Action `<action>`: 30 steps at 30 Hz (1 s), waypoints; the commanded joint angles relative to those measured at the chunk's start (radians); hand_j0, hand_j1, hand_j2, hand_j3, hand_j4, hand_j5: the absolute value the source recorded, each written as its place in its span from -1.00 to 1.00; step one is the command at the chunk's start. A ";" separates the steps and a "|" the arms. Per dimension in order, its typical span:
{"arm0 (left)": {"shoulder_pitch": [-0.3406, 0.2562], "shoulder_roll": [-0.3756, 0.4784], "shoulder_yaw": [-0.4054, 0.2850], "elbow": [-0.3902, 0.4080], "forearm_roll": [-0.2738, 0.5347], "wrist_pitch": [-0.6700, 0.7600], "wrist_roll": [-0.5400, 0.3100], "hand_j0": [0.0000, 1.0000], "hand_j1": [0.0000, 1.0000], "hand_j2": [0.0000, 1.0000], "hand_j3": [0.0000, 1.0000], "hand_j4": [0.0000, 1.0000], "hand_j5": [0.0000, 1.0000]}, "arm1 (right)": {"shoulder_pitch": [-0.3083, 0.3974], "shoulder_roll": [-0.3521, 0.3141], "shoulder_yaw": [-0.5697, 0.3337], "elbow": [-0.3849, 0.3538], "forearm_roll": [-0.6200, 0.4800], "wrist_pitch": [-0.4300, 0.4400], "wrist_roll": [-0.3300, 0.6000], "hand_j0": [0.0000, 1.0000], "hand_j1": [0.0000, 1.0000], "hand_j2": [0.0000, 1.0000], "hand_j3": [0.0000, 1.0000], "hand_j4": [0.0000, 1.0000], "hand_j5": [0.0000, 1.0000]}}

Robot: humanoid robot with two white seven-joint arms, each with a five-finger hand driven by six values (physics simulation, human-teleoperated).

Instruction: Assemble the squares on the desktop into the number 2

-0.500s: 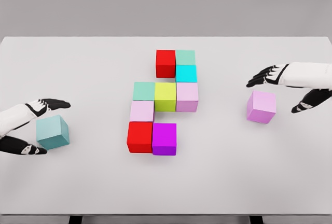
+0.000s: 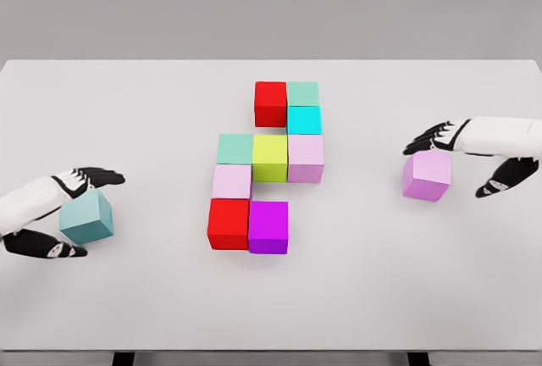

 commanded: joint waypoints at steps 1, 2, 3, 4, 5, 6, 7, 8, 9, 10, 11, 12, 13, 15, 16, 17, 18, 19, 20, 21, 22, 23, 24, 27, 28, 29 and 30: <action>0.000 -0.020 -0.001 0.000 -0.002 0.001 0.000 1.00 1.00 1.00 1.00 1.00 1.00 | 0.000 0.002 -0.002 0.011 -0.006 0.003 0.000 1.00 1.00 1.00 1.00 1.00 1.00; -0.002 -0.023 -0.001 0.000 -0.002 0.001 0.002 1.00 1.00 1.00 1.00 1.00 1.00 | 0.000 0.013 -0.002 0.014 0.009 0.003 0.000 1.00 1.00 1.00 1.00 1.00 1.00; -0.003 -0.024 -0.001 0.000 -0.002 0.001 0.005 1.00 1.00 1.00 1.00 1.00 1.00 | -0.002 0.025 -0.003 0.026 0.040 0.003 0.000 1.00 1.00 1.00 1.00 1.00 1.00; -0.002 -0.035 -0.001 0.000 -0.002 0.001 0.003 1.00 1.00 1.00 1.00 1.00 1.00 | 0.000 0.034 -0.003 0.048 0.041 0.003 0.000 1.00 1.00 1.00 1.00 1.00 1.00; -0.002 -0.035 -0.001 0.000 -0.002 0.001 0.003 1.00 1.00 1.00 1.00 1.00 1.00 | -0.002 0.041 -0.002 0.053 0.044 0.003 0.000 1.00 1.00 1.00 1.00 1.00 1.00; -0.002 -0.037 -0.001 0.000 -0.002 0.001 0.005 1.00 1.00 1.00 1.00 1.00 1.00 | -0.002 0.042 -0.003 0.053 0.050 0.003 0.000 1.00 1.00 1.00 1.00 1.00 1.00; -0.003 -0.035 -0.001 0.000 -0.002 0.001 0.006 1.00 1.00 1.00 1.00 1.00 1.00 | -0.002 0.045 -0.003 0.053 0.073 0.003 0.000 1.00 1.00 1.00 1.00 1.00 1.00; -0.002 -0.035 -0.001 0.000 -0.005 0.001 0.016 1.00 1.00 1.00 1.00 1.00 1.00 | -0.005 0.068 -0.003 0.053 0.116 0.003 0.000 1.00 1.00 1.00 1.00 1.00 1.00; -0.003 -0.037 -0.001 0.000 -0.016 0.001 0.022 1.00 1.00 1.00 1.00 1.00 1.00 | -0.008 0.082 -0.003 0.053 0.170 0.003 0.000 1.00 1.00 1.00 1.00 1.00 1.00; -0.003 -0.035 -0.001 0.000 -0.019 0.001 0.026 1.00 1.00 1.00 1.00 1.00 1.00 | -0.011 0.093 -0.003 0.053 0.213 0.003 0.000 1.00 1.00 1.00 1.00 1.00 1.00; -0.005 -0.035 -0.001 0.000 -0.019 0.001 0.028 1.00 1.00 1.00 1.00 1.00 1.00 | -0.011 0.110 -0.017 0.051 0.271 0.003 0.000 1.00 1.00 1.00 1.00 1.00 1.00; -0.005 -0.035 -0.001 0.000 -0.019 0.001 0.028 1.00 1.00 1.00 1.00 1.00 1.00 | -0.008 0.117 -0.025 0.051 0.303 0.003 0.000 1.00 1.00 1.00 1.00 1.00 1.00; -0.005 -0.037 -0.001 0.000 -0.019 0.001 0.029 1.00 1.00 1.00 1.00 1.00 1.00 | -0.008 0.120 -0.025 0.048 0.325 0.003 0.000 1.00 1.00 1.00 1.00 1.00 1.00; -0.005 -0.037 -0.001 0.000 -0.019 0.001 0.040 1.00 1.00 1.00 1.00 1.00 1.00 | -0.011 0.120 -0.025 0.042 0.346 0.003 0.000 1.00 1.00 1.00 1.00 1.00 1.00; -0.005 -0.037 -0.001 0.000 -0.019 0.001 0.052 1.00 1.00 1.00 1.00 1.00 1.00 | -0.011 0.120 -0.025 0.042 0.359 0.003 0.000 1.00 1.00 1.00 1.00 1.00 1.00; -0.006 -0.037 -0.001 0.000 -0.017 0.001 0.063 1.00 1.00 1.00 1.00 1.00 1.00 | -0.011 0.125 -0.025 0.039 0.362 0.003 0.000 1.00 1.00 1.00 1.00 1.00 1.00; -0.006 -0.037 0.000 0.000 -0.016 0.001 0.077 1.00 1.00 1.00 1.00 1.00 1.00 | -0.011 0.131 -0.025 0.040 0.369 0.003 0.000 1.00 1.00 1.00 1.00 1.00 1.00; -0.003 -0.037 0.000 0.000 -0.011 0.001 0.078 1.00 1.00 1.00 1.00 1.00 1.00 | -0.012 0.136 -0.025 0.040 0.380 0.003 0.000 1.00 1.00 1.00 1.00 1.00 1.00; 0.000 -0.027 0.002 0.000 -0.009 0.001 0.078 1.00 1.00 1.00 1.00 1.00 1.00 | -0.011 0.142 -0.025 0.043 0.385 0.003 0.000 1.00 1.00 1.00 1.00 1.00 1.00; 0.002 -0.024 0.002 0.000 -0.009 0.001 0.078 0.99 0.99 0.99 0.99 0.99 0.99 | -0.011 0.146 -0.025 0.043 0.403 0.003 0.000 1.00 1.00 1.00 1.00 1.00 1.00; 0.003 -0.020 0.002 0.000 -0.009 0.001 0.078 0.98 0.98 0.98 0.98 0.98 0.98 | -0.012 0.154 -0.025 0.043 0.412 0.003 0.000 1.00 1.00 1.00 1.00 1.00 1.00; 0.003 -0.011 0.002 0.000 -0.009 0.001 0.078 0.94 0.94 0.94 0.94 0.94 0.94 | -0.012 0.160 -0.025 0.046 0.422 0.003 0.000 1.00 1.00 1.00 1.00 1.00 1.00; 0.003 0.006 0.002 0.000 -0.009 0.001 0.078 0.94 0.94 0.94 0.94 0.94 0.94 | -0.011 0.162 -0.026 0.046 0.429 0.003 0.000 1.00 1.00 1.00 1.00 1.00 1.00; 0.003 0.058 0.003 -0.002 -0.009 0.001 0.077 0.91 0.91 0.91 0.91 0.91 0.91 | -0.011 0.176 -0.026 0.046 0.438 0.003 0.000 1.00 1.00 1.00 1.00 1.00 1.00; 0.003 0.057 0.002 -0.002 -0.009 0.001 0.077 0.92 0.92 0.92 0.92 0.92 0.92 | -0.011 0.180 -0.026 0.048 0.449 0.003 0.000 1.00 1.00 1.00 1.00 1.00 1.00; 0.003 0.055 0.002 -0.002 -0.009 0.001 0.077 0.92 0.92 0.92 0.92 0.92 0.92 | -0.011 0.185 -0.026 0.049 0.462 0.003 0.000 1.00 1.00 1.00 1.00 1.00 1.00; 0.003 0.051 0.002 -0.002 -0.009 0.003 0.078 0.92 0.92 0.92 0.92 0.92 0.92 | -0.011 0.197 -0.025 0.051 0.465 0.003 0.000 1.00 1.00 1.00 1.00 1.00 1.00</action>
